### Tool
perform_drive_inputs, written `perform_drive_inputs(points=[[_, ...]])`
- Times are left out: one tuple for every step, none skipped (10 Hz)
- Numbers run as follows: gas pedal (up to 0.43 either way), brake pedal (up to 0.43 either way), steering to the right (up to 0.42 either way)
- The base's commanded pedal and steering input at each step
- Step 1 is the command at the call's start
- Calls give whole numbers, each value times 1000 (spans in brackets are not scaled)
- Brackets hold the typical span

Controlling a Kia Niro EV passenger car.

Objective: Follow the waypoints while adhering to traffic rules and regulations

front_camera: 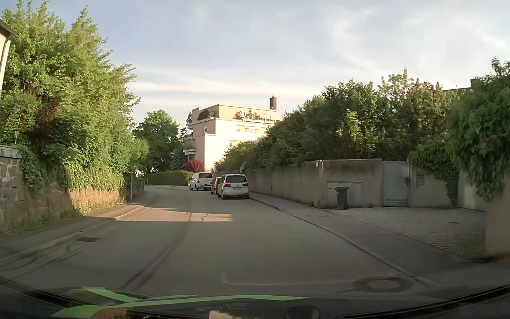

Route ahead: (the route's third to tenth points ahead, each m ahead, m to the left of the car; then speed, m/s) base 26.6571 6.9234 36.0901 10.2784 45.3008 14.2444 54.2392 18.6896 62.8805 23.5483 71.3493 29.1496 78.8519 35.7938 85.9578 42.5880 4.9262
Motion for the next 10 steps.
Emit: perform_drive_inputs(points=[[28,0,-105],[59,0,-112],[59,0,-114],[67,0,-114],[67,0,-114],[79,0,-114],[98,0,-114],[98,0,-111],[98,0,-97],[98,0,-64]])
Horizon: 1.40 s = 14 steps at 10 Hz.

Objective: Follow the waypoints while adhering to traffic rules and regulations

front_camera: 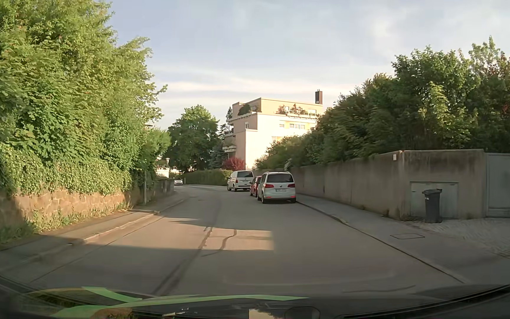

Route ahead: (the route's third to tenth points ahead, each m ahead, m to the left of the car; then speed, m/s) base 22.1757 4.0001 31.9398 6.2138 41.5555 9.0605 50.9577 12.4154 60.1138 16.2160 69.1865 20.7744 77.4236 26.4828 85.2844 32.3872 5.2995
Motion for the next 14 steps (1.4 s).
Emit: perform_drive_inputs(points=[[47,0,-15],[39,0,11],[39,0,26],[0,0,54],[0,0,68],[0,0,64],[0,116,47],[0,183,27],[0,232,11],[0,244,-7],[0,250,-20],[0,250,-33],[0,250,-40],[0,250,-44]])
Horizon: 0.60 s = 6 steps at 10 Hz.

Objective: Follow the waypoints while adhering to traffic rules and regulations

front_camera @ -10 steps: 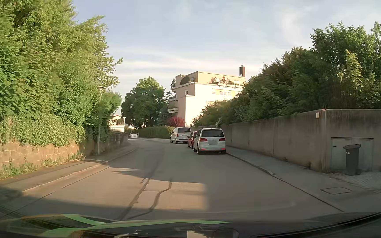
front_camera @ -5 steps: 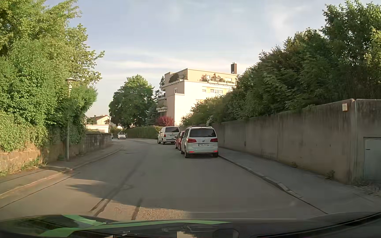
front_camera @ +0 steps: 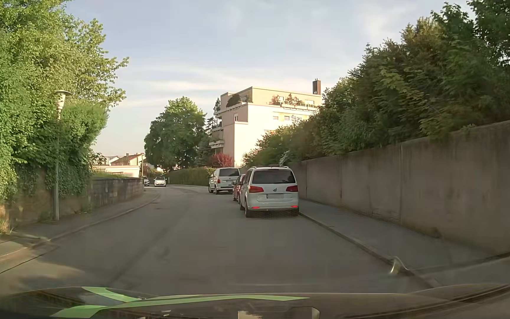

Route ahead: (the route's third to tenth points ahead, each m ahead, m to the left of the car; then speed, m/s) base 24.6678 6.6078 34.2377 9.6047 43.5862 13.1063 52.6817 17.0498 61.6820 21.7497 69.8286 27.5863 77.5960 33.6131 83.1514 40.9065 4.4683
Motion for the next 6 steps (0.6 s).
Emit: perform_drive_inputs(points=[[0,262,-45],[0,287,-38],[0,317,-31],[0,366,-29],[0,390,-30],[0,415,-39]])
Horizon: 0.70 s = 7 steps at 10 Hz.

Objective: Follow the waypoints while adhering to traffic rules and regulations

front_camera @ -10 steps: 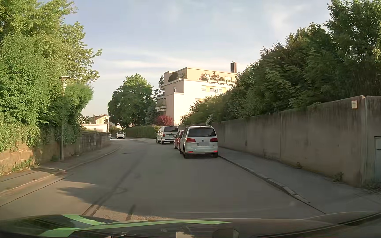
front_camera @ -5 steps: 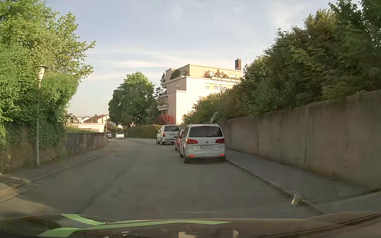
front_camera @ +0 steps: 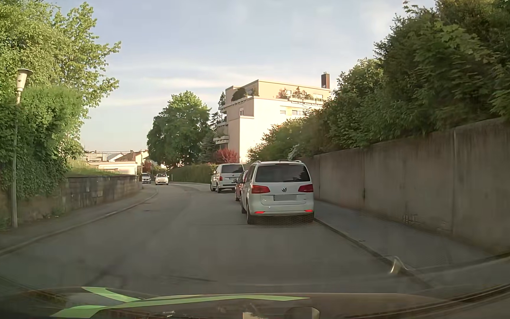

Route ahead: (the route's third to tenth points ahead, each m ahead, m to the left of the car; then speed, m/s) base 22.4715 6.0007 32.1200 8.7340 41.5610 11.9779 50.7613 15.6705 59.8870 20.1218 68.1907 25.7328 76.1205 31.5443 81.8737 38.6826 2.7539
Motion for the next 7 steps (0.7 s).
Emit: perform_drive_inputs(points=[[0,421,-52],[0,421,-63],[0,421,-71],[0,421,-79],[0,421,-83],[0,421,-84],[0,421,-84]])
